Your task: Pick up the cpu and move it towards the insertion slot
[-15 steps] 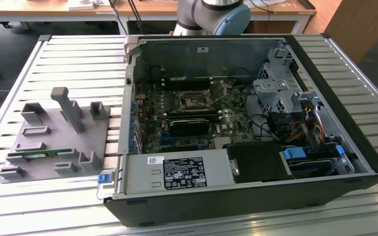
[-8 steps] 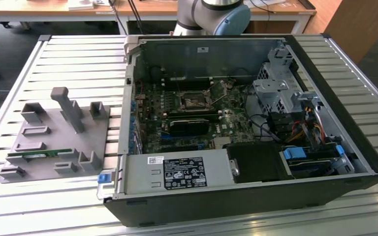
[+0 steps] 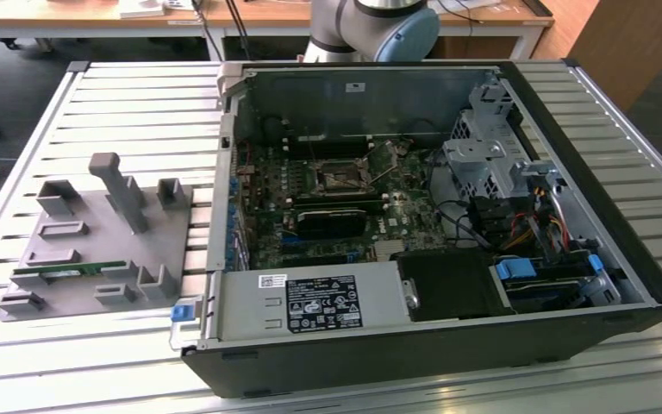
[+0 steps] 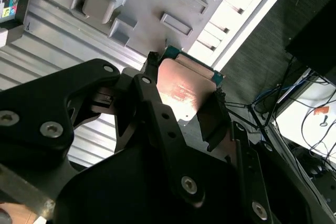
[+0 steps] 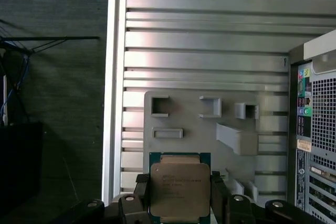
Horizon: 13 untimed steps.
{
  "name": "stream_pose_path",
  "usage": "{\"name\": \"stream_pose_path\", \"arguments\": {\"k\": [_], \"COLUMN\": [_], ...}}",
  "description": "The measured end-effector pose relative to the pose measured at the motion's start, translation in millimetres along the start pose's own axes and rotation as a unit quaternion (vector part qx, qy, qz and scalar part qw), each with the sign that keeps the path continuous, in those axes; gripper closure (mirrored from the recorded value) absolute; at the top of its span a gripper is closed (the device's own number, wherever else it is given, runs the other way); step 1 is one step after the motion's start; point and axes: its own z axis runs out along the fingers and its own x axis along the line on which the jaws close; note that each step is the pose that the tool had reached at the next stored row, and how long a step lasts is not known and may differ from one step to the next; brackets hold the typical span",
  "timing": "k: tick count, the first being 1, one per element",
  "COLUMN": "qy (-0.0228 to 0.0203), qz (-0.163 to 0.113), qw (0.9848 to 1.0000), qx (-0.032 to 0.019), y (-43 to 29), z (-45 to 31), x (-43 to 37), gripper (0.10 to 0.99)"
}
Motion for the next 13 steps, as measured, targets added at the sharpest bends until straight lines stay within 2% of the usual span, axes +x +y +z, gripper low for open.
{"name": "stream_pose_path", "arguments": {"k": [13], "qy": [0.0000], "qz": [0.000], "qw": [1.0000], "qx": [0.0000], "y": [-0.2], "z": [0.1], "x": [-15.9], "gripper": [0.541]}}
